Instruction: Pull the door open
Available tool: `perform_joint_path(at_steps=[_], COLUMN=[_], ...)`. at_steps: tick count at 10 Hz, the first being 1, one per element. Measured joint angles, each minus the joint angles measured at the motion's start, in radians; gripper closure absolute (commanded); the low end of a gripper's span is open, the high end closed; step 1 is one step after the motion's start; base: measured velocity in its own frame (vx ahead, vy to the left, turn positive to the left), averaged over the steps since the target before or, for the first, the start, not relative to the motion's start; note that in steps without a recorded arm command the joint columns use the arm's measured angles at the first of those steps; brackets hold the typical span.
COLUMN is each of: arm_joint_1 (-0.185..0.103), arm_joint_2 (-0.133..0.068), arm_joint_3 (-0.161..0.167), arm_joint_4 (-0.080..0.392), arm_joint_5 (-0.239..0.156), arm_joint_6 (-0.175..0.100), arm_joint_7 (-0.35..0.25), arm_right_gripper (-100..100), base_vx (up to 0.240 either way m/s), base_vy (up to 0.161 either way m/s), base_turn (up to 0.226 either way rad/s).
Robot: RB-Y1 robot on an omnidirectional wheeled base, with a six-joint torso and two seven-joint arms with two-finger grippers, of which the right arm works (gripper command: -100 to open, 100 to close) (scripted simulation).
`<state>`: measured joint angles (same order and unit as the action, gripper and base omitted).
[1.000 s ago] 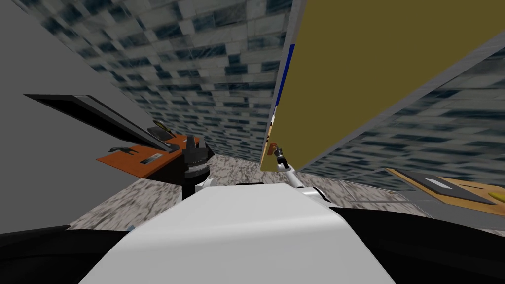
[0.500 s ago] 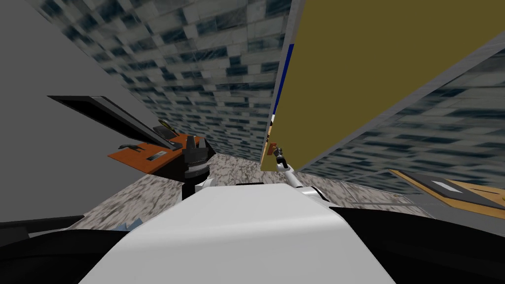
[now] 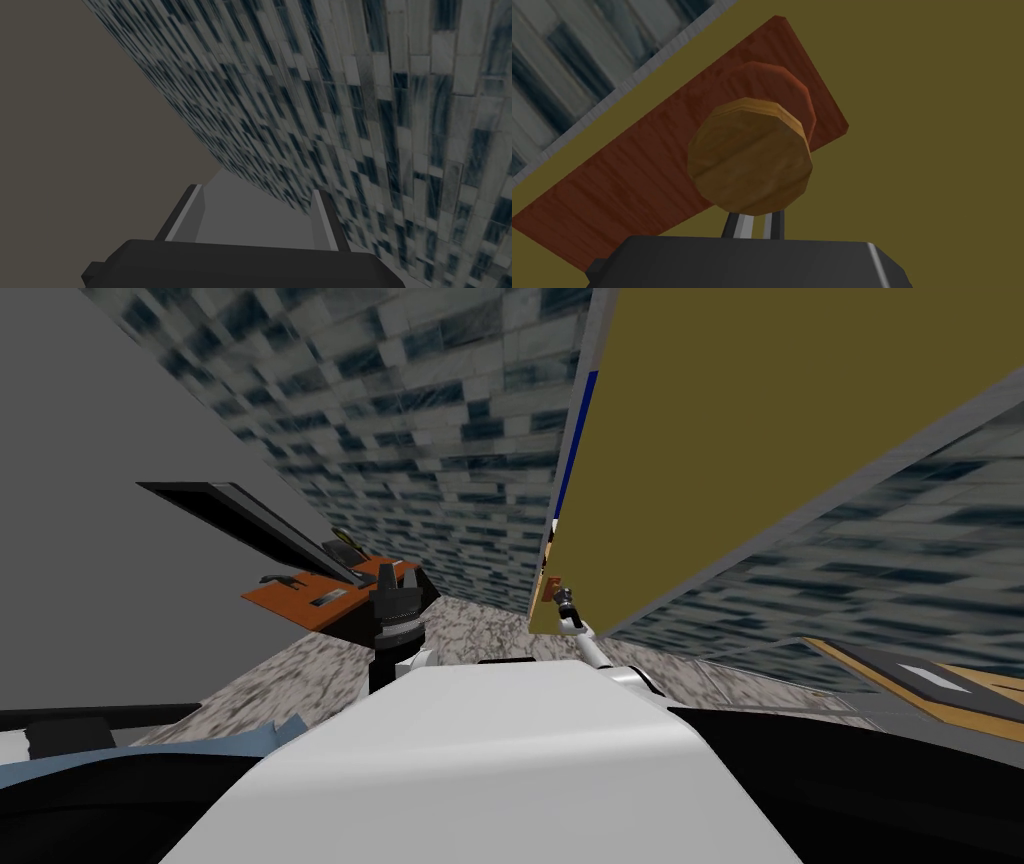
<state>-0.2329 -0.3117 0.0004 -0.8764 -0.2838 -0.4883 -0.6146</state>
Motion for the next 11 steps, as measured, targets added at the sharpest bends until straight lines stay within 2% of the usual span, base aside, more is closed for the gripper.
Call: perform_joint_path(at_steps=[2, 3, 4, 5, 6, 7, 9, 11], arm_joint_1=[-0.013, -0.002, -0.016, -0.017, -0.004, -0.004, 0.013, 0.012], arm_joint_2=[0.007, 0.011, 0.013, 0.011, 0.020, 0.025, 0.034, 0.031], arm_joint_3=[0.003, 0.002, 0.004, 0.006, 0.004, 0.004, -0.002, -0.002], arm_joint_4=[0.020, 0.001, 0.020, 0.016, -0.005, -0.002, -0.032, -0.044], arm_joint_5=[-0.025, -0.032, -0.043, -0.059, -0.065, -0.077, -0.103, -0.131], arm_joint_6=[-0.006, 0.003, 0.002, 0.008, 0.018, 0.023, 0.041, 0.049], arm_joint_7=[-0.055, -0.074, -0.102, -0.136, -0.153, -0.170, -0.199, -0.246], arm_right_gripper=[100, 100, 100, 100, -100, -100, -100, -100], base_vx=[-0.056, -0.048, -0.076, -0.052, -0.059, -0.078, -0.089, -0.102], base_vy=[-0.040, -0.029, -0.041, -0.029, -0.023, -0.016, -0.031, -0.036], base_turn=[0.071, 0.071, 0.103, 0.030, -0.014, -0.008, -0.031, -0.013])
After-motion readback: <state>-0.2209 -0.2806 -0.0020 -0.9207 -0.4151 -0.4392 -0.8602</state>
